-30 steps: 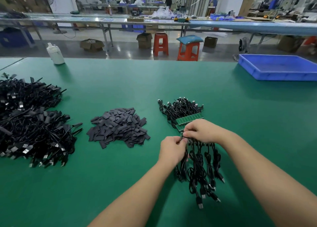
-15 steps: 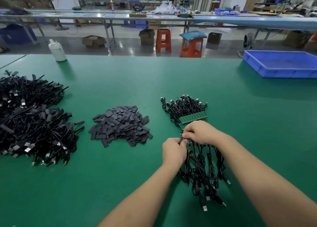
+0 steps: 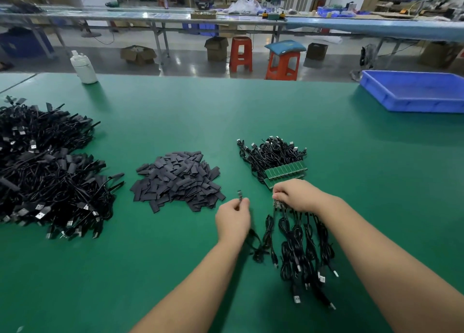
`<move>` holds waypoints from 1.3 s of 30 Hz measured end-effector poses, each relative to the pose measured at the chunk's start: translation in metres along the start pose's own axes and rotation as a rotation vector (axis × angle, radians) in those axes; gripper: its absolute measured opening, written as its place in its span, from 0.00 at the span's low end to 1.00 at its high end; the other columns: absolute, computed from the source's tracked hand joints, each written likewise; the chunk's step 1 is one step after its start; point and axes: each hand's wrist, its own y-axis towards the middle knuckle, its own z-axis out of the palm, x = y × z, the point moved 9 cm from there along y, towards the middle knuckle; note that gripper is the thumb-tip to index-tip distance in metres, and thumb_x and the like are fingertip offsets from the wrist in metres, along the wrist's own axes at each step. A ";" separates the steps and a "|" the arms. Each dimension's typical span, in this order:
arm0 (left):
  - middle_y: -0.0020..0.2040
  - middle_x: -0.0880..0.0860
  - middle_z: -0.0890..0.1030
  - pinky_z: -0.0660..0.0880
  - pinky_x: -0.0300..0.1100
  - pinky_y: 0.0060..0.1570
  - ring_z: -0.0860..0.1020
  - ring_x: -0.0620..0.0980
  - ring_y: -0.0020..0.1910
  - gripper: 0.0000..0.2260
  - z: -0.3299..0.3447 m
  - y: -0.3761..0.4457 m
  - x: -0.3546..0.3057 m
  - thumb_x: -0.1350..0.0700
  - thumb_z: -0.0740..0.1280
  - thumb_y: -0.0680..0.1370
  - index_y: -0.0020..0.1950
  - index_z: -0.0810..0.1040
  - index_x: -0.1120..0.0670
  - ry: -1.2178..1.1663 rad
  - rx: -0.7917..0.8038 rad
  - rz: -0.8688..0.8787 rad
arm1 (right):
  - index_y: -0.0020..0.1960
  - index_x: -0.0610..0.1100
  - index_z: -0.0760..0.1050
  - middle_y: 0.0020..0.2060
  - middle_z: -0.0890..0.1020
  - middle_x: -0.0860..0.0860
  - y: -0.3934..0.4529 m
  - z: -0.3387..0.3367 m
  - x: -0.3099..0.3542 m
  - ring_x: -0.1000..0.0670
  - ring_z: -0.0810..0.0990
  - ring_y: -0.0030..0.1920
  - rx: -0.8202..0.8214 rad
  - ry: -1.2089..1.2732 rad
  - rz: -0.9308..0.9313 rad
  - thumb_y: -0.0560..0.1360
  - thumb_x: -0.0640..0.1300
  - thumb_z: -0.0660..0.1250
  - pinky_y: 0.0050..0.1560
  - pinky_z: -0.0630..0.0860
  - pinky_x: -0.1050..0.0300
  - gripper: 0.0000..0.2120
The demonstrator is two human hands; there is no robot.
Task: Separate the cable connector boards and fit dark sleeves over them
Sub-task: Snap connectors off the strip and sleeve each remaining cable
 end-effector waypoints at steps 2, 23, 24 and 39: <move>0.27 0.50 0.67 0.62 0.42 0.34 0.63 0.50 0.31 0.12 -0.025 0.007 0.007 0.54 0.68 0.75 0.34 0.79 0.57 -0.080 0.014 -0.046 | 0.55 0.52 0.77 0.49 0.81 0.55 -0.001 0.003 -0.012 0.52 0.78 0.51 -0.011 -0.048 0.053 0.83 0.53 0.58 0.63 0.73 0.45 0.10; 0.32 0.59 0.80 0.74 0.43 0.34 0.75 0.52 0.27 0.10 -0.087 0.015 0.048 0.57 0.75 0.72 0.42 0.79 0.63 -0.344 0.351 -0.248 | 0.63 0.48 0.75 0.50 0.83 0.47 -0.017 0.094 0.172 0.47 0.83 0.47 -0.020 1.230 -0.090 0.74 0.38 0.73 0.52 0.82 0.48 0.19; 0.33 0.61 0.80 0.75 0.44 0.34 0.76 0.53 0.28 0.12 -0.088 0.016 0.050 0.55 0.75 0.71 0.41 0.80 0.63 -0.310 0.370 -0.230 | 0.62 0.48 0.76 0.48 0.84 0.46 -0.015 0.096 0.172 0.48 0.82 0.43 -0.025 1.218 -0.078 0.75 0.37 0.71 0.46 0.82 0.48 0.17; 0.52 0.53 0.74 0.73 0.45 0.37 0.76 0.53 0.42 0.20 -0.214 0.092 0.086 0.41 0.70 0.75 0.60 0.76 0.53 0.840 -0.190 -0.040 | 0.55 0.43 0.80 0.39 0.80 0.54 -0.014 0.123 0.137 0.58 0.63 0.25 -0.012 1.237 0.150 0.83 0.46 0.60 0.25 0.62 0.66 0.12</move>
